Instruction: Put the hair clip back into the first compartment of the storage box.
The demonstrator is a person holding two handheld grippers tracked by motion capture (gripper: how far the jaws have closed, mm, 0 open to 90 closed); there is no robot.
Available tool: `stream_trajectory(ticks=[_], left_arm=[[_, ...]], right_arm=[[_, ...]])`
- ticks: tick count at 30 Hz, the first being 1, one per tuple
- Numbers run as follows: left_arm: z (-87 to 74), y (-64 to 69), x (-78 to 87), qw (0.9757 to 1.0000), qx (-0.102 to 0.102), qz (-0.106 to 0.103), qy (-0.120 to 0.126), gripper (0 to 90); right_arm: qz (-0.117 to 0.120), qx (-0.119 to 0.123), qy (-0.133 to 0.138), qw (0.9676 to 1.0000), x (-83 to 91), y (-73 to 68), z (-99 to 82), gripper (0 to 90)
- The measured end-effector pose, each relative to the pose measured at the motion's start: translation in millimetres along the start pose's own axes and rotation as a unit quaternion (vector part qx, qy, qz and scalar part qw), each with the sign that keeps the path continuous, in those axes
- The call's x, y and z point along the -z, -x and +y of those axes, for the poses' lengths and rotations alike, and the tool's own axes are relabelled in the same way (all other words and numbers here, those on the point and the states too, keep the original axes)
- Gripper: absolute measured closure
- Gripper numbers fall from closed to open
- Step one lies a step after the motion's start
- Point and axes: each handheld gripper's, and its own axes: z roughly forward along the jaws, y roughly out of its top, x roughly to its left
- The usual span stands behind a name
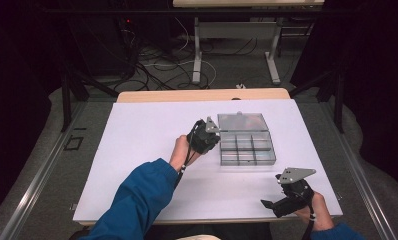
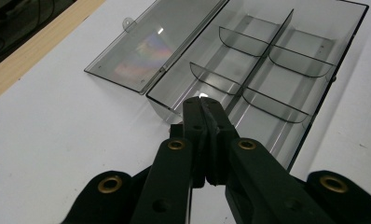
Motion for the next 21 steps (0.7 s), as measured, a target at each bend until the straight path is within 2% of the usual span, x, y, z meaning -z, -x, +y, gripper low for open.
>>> stream_trajectory(ticks=[3, 10, 11, 12, 16, 19, 21], left_arm=[[1.8, 0.5, -3.2, 1.0000, -0.002, -0.003, -0.007, 90.0], [6.5, 0.3, -8.8, 1.0000, -0.006, -0.001, -0.005, 90.0], [6.8, 0.9, -10.1, 1.0000, -0.001, -0.003, -0.004, 90.0], [7.5, 0.7, -11.1, 1.0000, -0.001, -0.003, -0.004, 90.0], [10.2, -0.2, -14.2, 1.0000, 0.002, -0.004, -0.003, 90.0], [11.7, -1.8, -16.0, 0.9999, -0.004, -0.003, -0.009, 90.0], [12.6, -2.2, -17.3, 1.0000, 0.000, -0.003, -0.008, 90.0]], right_arm=[[-0.001, -0.006, -0.003, 1.0000, -0.2, -0.6, 0.0, 1.0], [0.001, -0.004, -0.001, 1.0000, -0.6, 0.4, -0.6, 1.0], [0.001, -0.004, -0.002, 1.0000, -0.6, 0.3, -0.6, 1.0], [0.004, -0.003, -0.007, 1.0000, 0.3, 0.4, -0.4, 1.0], [0.001, -0.002, -0.002, 1.0000, -0.5, 0.5, -0.7, 1.0], [0.003, -0.005, -0.008, 0.9999, 0.1, 0.3, -0.5, 1.0], [0.003, -0.001, -0.011, 0.9999, 0.1, 1.0, -0.1, 1.0]])
